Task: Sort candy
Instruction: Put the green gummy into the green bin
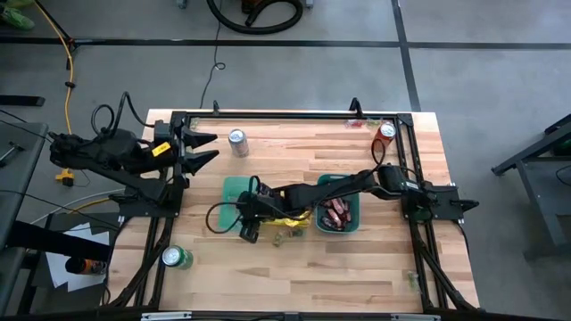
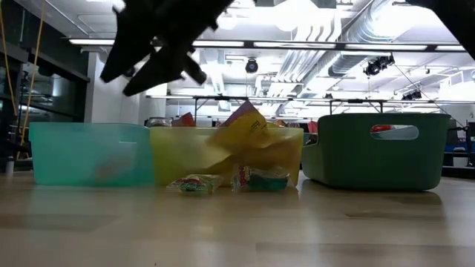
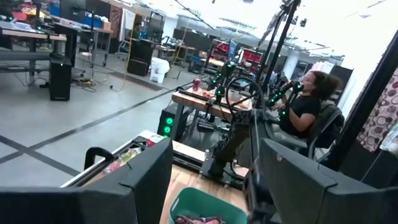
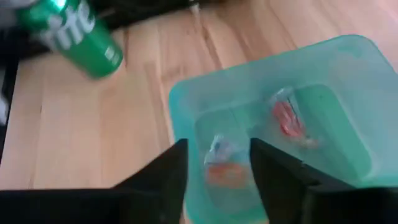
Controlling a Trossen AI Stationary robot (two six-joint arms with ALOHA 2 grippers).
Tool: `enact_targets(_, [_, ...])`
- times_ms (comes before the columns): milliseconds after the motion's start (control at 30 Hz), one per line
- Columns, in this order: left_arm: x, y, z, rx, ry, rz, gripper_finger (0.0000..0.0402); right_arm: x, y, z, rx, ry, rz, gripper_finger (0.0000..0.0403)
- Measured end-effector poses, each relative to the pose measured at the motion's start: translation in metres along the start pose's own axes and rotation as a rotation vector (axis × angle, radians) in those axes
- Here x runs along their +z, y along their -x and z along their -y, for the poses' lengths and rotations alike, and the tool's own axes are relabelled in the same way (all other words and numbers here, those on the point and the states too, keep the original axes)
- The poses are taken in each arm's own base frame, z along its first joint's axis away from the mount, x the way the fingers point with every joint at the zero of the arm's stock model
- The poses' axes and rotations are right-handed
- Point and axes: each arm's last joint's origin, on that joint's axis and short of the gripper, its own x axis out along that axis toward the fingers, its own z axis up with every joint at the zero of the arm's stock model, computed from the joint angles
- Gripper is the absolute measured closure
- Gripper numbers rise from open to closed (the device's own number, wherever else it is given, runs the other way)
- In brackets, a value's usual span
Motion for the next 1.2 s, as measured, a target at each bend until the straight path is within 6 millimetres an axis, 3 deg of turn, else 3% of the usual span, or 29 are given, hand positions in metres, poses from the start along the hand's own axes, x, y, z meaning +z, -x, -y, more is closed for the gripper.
enact_targets(200, [0.0, 0.0, 0.0, -0.001, 0.001, 0.0, 0.0174, 0.01, 0.051, -0.012, -0.019, 0.119, -0.241, 0.0173])
enact_targets(367, [0.0, 0.0, 0.0, -0.001, 0.0, -0.001, 0.0174, -0.02, 0.1, -0.05, -0.055, 0.243, -0.434, 0.0172])
enact_targets(500, [0.0, 0.0, 0.0, 0.003, -0.001, -0.001, 0.0174, -0.069, 0.13, -0.084, -0.091, 0.232, -0.563, 0.0172])
enact_targets(633, [0.0, 0.0, 0.0, 0.006, 0.0, 0.0, 0.0174, -0.136, 0.166, -0.113, -0.083, 0.111, -0.735, 0.0172])
enact_targets(800, [0.0, 0.0, 0.0, 0.006, 0.0, 0.002, 0.0174, -0.219, 0.209, -0.116, -0.112, -0.147, -1.097, 0.0172])
enact_targets(900, [0.0, 0.0, 0.0, 0.007, 0.0, 0.002, 0.0174, -0.252, 0.219, -0.105, -0.178, -0.339, -1.237, 0.0172])
enact_targets(1033, [0.0, 0.0, 0.0, 0.01, 0.0, 0.003, 0.0174, -0.28, 0.203, -0.089, -0.201, -0.512, -1.321, 0.0172])
enact_targets(1200, [0.0, 0.0, -0.001, 0.019, 0.003, 0.005, 0.0174, -0.31, 0.187, -0.065, -0.304, -0.565, -1.361, 0.0172])
